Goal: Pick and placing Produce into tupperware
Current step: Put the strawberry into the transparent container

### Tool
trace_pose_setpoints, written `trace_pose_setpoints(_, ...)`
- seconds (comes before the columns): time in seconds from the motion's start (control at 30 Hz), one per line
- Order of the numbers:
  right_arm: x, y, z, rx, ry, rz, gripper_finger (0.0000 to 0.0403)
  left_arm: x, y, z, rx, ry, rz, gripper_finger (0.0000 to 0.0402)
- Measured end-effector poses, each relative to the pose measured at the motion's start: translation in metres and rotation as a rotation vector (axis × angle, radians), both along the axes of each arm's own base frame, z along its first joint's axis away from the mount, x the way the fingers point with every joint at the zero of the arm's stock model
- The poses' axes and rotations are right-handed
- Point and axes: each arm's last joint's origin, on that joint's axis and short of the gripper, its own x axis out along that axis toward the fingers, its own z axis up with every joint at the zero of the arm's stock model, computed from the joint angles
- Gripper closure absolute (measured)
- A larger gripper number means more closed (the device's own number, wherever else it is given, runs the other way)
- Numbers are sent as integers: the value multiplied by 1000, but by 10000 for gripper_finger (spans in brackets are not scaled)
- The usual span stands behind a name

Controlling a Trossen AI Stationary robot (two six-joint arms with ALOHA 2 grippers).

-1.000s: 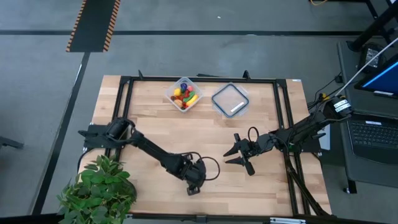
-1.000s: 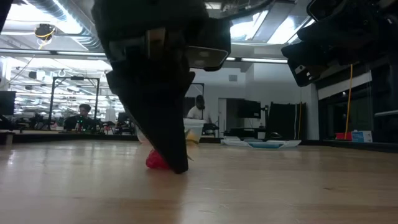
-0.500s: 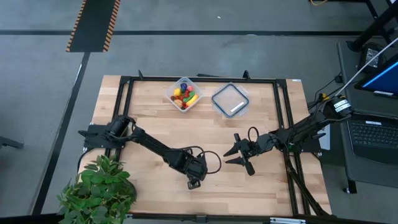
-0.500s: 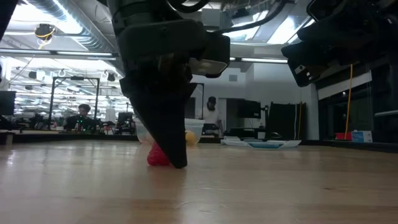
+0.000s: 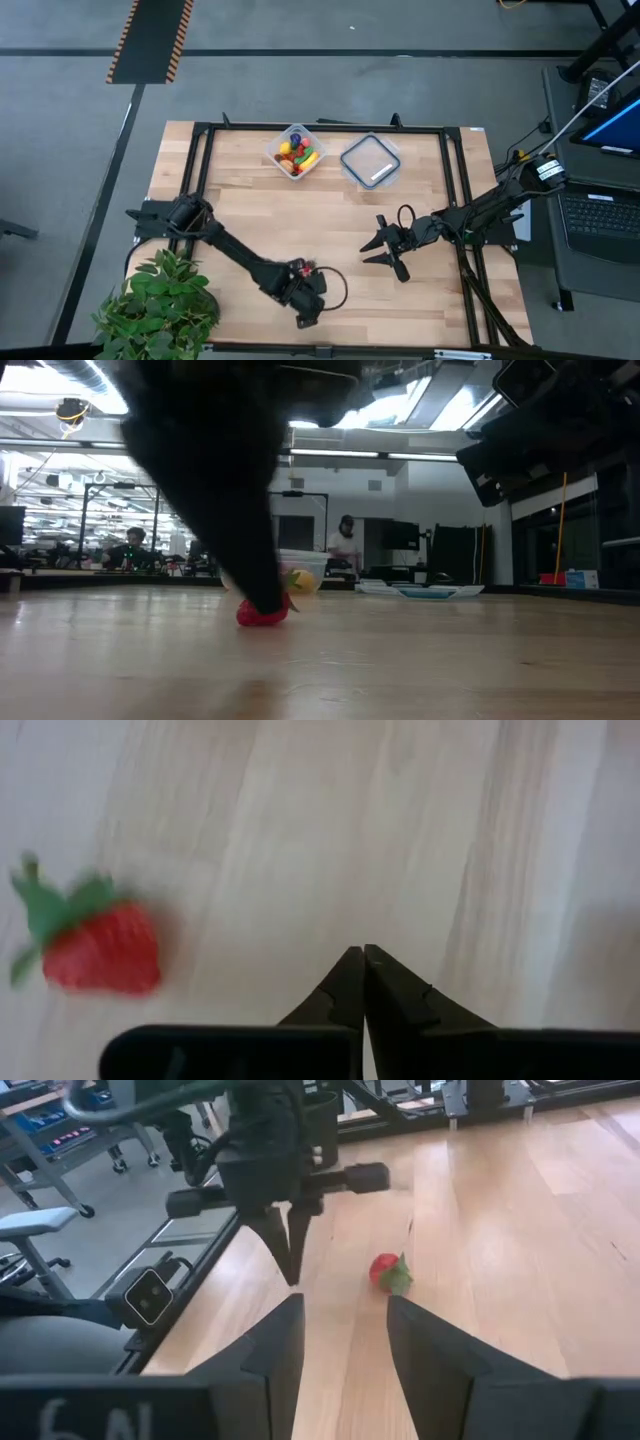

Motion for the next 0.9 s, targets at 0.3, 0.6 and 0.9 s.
trace_pose_setpoints(0.3,0,0,0,3,-2,0,257,-11,-13,-1,25,18,-47,381)
trace_pose_setpoints(0.6,0,0,0,5,-3,-1,257,-6,-6,0,75,-18,-6,353)
trace_pose_setpoints(0.9,0,0,0,6,-3,-1,257,-3,1,0,65,-17,45,262)
